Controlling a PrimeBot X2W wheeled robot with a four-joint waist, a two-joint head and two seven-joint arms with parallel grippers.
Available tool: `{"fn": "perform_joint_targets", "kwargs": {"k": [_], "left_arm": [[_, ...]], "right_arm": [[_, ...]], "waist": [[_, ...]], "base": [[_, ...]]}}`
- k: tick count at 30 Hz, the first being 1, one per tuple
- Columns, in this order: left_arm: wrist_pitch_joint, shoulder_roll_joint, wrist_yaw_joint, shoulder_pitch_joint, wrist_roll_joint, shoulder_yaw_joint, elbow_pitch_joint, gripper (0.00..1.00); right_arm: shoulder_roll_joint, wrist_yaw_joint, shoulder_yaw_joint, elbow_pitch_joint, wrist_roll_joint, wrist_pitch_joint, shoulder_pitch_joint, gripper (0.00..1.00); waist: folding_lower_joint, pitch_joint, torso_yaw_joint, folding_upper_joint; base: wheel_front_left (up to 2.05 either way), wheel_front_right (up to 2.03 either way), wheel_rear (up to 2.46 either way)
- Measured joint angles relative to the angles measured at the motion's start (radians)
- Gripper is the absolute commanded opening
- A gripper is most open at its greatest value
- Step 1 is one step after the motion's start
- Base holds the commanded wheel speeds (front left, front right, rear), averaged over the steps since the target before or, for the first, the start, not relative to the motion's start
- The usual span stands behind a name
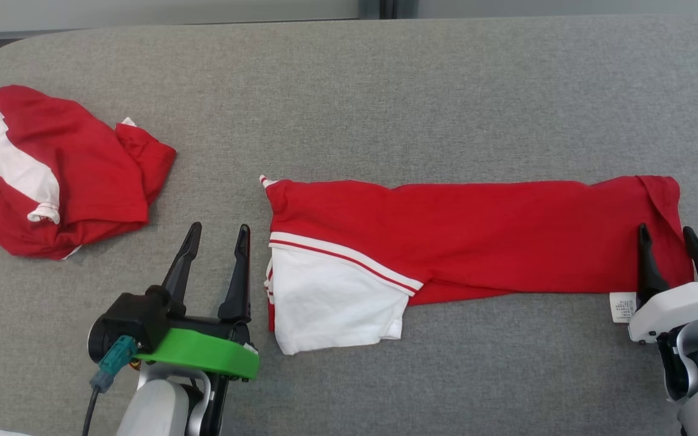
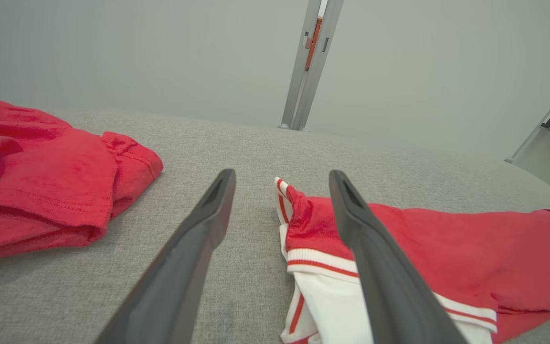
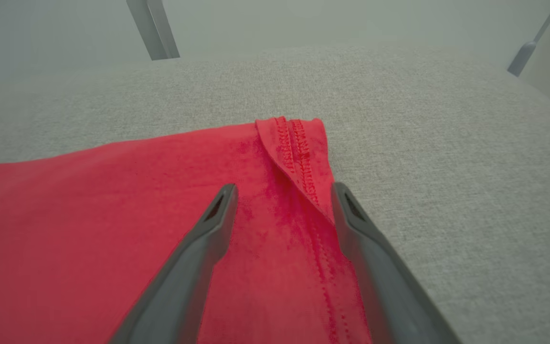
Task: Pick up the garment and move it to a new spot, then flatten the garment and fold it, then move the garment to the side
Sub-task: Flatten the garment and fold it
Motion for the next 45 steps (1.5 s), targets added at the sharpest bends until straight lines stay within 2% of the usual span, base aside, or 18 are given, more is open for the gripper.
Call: {"fn": "perform_joint_targets", "kwargs": {"k": [9, 15, 17, 18, 22, 26, 35, 39, 42, 45], "left_arm": [[0.000, 0.000, -0.002, -0.002, -0.007, 0.001, 0.013, 1.00], [0.000, 0.000, -0.003, -0.009, -0.007, -0.002, 0.020, 1.00], [0.000, 0.000, -0.003, -0.011, -0.005, -0.002, 0.022, 1.00], [0.000, 0.000, -0.003, -0.012, -0.005, -0.002, 0.024, 1.00], [0.000, 0.000, -0.003, -0.014, -0.003, -0.001, 0.028, 1.00], [0.000, 0.000, -0.003, -0.014, -0.002, 0.001, 0.033, 1.00], [0.000, 0.000, -0.003, -0.009, -0.036, 0.009, 0.041, 1.00], [0.000, 0.000, -0.001, 0.008, -0.046, 0.015, 0.046, 1.00], [0.000, 0.000, 0.002, 0.019, -0.055, 0.021, 0.049, 1.00], [0.000, 0.000, 0.002, 0.026, -0.064, 0.020, 0.053, 1.00]], "right_arm": [[0.026, 0.000, -0.126, 0.118, -0.052, 0.000, -0.048, 1.00], [0.049, 0.000, -0.106, 0.176, -0.033, -0.003, -0.076, 1.00], [0.051, 0.000, -0.081, 0.192, -0.014, -0.004, -0.084, 0.41], [0.051, 0.000, -0.074, 0.197, -0.006, -0.004, -0.087, 0.00], [0.051, 0.001, -0.041, 0.213, 0.030, -0.004, -0.100, 0.00], [0.027, 0.002, -0.057, 0.221, 0.044, -0.003, -0.100, 0.00], [-0.045, 0.001, -0.250, 0.233, -0.032, -0.002, -0.093, 0.00], [-0.024, 0.001, -0.278, 0.202, -0.078, -0.002, -0.090, 0.00], [0.011, 0.001, -0.241, 0.154, -0.095, -0.002, -0.091, 0.00], [0.055, 0.000, -0.162, 0.081, -0.092, -0.002, -0.092, 0.00]], "waist": [[0.0000, 0.019, 0.028, 0.0000], [-0.0001, 0.017, 0.020, 0.0000], [0.0000, 0.016, 0.016, 0.0000], [0.0000, 0.016, 0.015, 0.0000], [0.0000, 0.013, 0.007, 0.0000], [0.0000, 0.006, -0.001, 0.0000], [0.0000, -0.031, -0.008, 0.0000], [0.0000, -0.057, -0.011, 0.0000], [0.0000, -0.074, -0.015, 0.0000], [0.0000, -0.093, -0.017, 0.0000]], "base": [[0.00, 0.00, 0.00], [0.00, 0.00, 0.00], [0.00, 0.00, 0.00], [0.00, 0.00, 0.00], [0.00, 0.00, 0.00], [0.00, 0.00, 0.00], [0.00, 0.00, 0.00], [0.00, 0.00, 0.00], [0.00, 0.00, 0.00], [0.00, 0.00, 0.00]]}}
